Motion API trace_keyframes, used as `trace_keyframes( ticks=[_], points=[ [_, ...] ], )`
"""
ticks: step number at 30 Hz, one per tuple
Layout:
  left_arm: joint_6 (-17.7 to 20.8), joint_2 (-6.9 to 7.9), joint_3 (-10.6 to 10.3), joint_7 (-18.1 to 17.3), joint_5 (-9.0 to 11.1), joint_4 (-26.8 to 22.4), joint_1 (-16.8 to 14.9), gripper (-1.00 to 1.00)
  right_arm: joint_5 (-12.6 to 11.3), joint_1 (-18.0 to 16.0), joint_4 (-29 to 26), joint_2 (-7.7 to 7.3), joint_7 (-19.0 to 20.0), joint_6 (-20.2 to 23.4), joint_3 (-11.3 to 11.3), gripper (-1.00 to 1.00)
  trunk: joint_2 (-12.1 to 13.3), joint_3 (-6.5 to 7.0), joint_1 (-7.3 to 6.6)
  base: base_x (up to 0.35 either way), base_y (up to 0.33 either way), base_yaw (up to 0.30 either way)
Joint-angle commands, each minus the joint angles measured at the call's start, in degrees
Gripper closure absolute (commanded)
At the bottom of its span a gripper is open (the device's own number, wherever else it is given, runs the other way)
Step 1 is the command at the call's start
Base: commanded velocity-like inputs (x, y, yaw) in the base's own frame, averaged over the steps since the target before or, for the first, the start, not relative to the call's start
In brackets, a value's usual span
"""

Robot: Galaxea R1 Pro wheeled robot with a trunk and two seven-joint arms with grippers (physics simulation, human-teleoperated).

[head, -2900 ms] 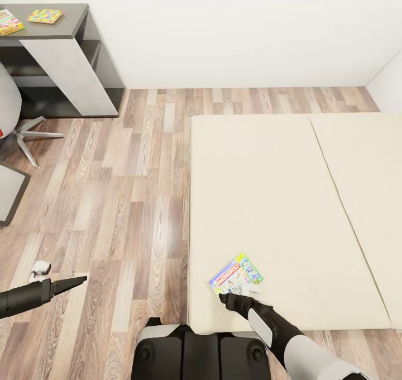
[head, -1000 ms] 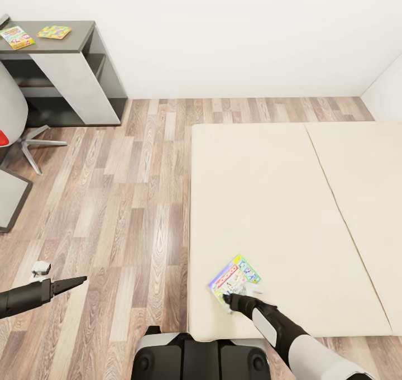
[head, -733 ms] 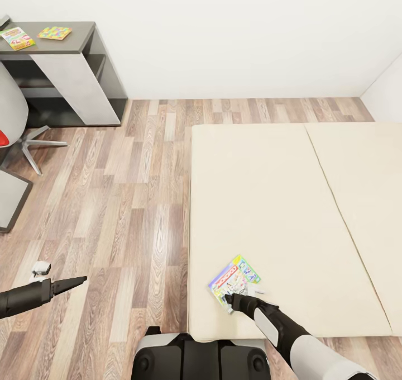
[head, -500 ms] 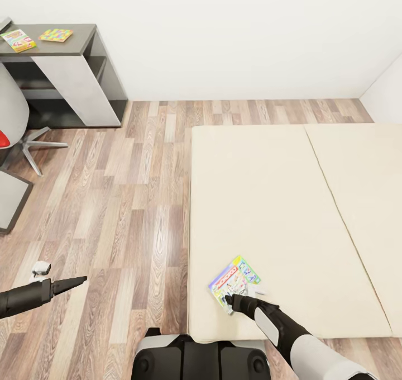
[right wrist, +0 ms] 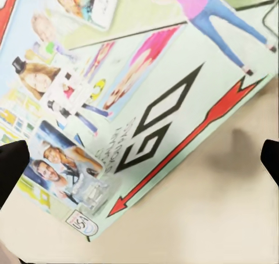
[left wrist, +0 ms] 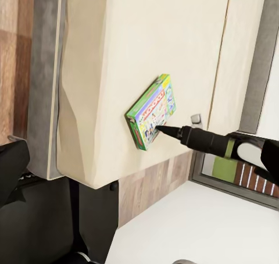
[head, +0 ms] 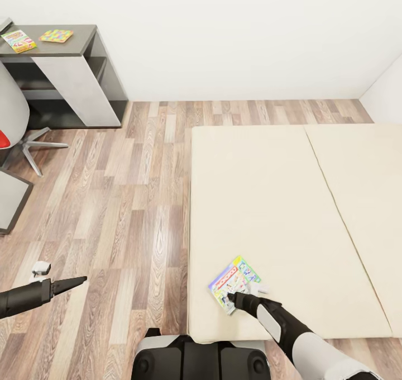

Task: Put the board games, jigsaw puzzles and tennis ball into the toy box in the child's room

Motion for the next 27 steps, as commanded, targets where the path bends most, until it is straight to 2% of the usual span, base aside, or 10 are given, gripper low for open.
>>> trace_keyframes(
  ticks=[1,13,27],
  points=[
    [0.6,-0.02,0.1,-0.4,-0.5,0.0,0.0,-1.0,-0.2,-0.2,0.0,-0.12,0.0,0.3,0.1,-1.0,-0.1,-0.06,0.03,0.0,0.0,0.0],
    [0.6,0.0,0.1,-0.4,-0.5,0.0,0.0,-1.0,-0.2,-3.1,-0.2,-1.62,-0.8,5.0,0.0,-1.0,-0.1,-0.06,0.03,0.0,0.0,0.0],
    [0.6,-0.02,0.1,-0.4,-0.5,0.0,-0.1,-1.0,-0.1,-4.3,-0.2,-2.33,-0.9,5.3,-1.8,-1.0,-0.1,-0.06,0.03,0.0,0.0,0.0]
  ],
)
